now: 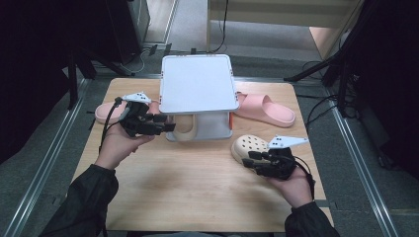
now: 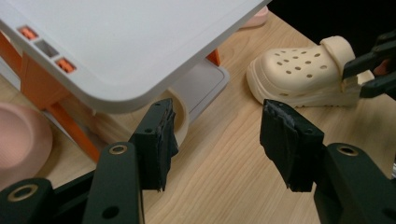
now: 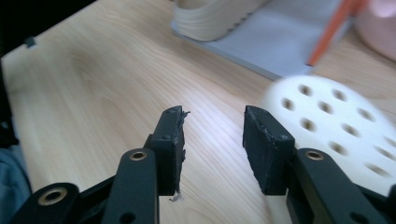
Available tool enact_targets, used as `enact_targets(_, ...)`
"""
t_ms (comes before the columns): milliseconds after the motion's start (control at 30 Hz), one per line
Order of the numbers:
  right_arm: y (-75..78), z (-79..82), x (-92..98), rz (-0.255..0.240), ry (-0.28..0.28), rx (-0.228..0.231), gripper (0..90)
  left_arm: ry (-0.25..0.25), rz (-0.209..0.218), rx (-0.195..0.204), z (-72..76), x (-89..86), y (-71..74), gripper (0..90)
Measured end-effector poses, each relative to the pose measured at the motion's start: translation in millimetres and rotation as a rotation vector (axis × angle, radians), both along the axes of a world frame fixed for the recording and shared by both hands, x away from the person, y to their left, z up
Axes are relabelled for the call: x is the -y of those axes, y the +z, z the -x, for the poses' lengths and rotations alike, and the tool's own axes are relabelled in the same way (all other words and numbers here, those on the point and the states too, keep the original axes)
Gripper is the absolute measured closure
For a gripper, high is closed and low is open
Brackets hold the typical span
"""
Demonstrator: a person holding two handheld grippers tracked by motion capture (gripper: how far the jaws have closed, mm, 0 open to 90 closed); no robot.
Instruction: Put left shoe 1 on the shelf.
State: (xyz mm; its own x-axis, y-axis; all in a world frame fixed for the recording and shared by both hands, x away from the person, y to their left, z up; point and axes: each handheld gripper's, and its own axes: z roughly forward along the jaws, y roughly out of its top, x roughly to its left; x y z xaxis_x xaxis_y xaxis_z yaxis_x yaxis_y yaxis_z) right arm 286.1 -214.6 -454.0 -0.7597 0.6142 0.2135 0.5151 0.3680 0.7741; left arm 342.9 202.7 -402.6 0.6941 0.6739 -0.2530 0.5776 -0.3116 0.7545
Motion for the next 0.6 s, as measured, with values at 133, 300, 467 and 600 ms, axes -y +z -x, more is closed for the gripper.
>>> enact_targets(133,-0.2,1.3,20.6,-0.008,-0.034,-0.001,60.3,0.001,0.003,0.01,5.0,1.1,-6.2,45.0)
enact_targets(300,0.0,2.2,40.2,-0.022,-0.066,-0.006,62.7,-0.005,-0.006,0.027,13.5,3.9,-13.0,44.8)
enact_targets(467,2.4,4.3,55.6,-0.049,-0.083,0.001,62.7,0.001,-0.006,0.035,21.1,5.7,-21.5,44.7)
enact_targets(600,-0.7,4.9,64.9,-0.036,-0.125,-0.019,62.4,0.002,-0.013,0.033,24.5,7.4,-28.4,44.4)
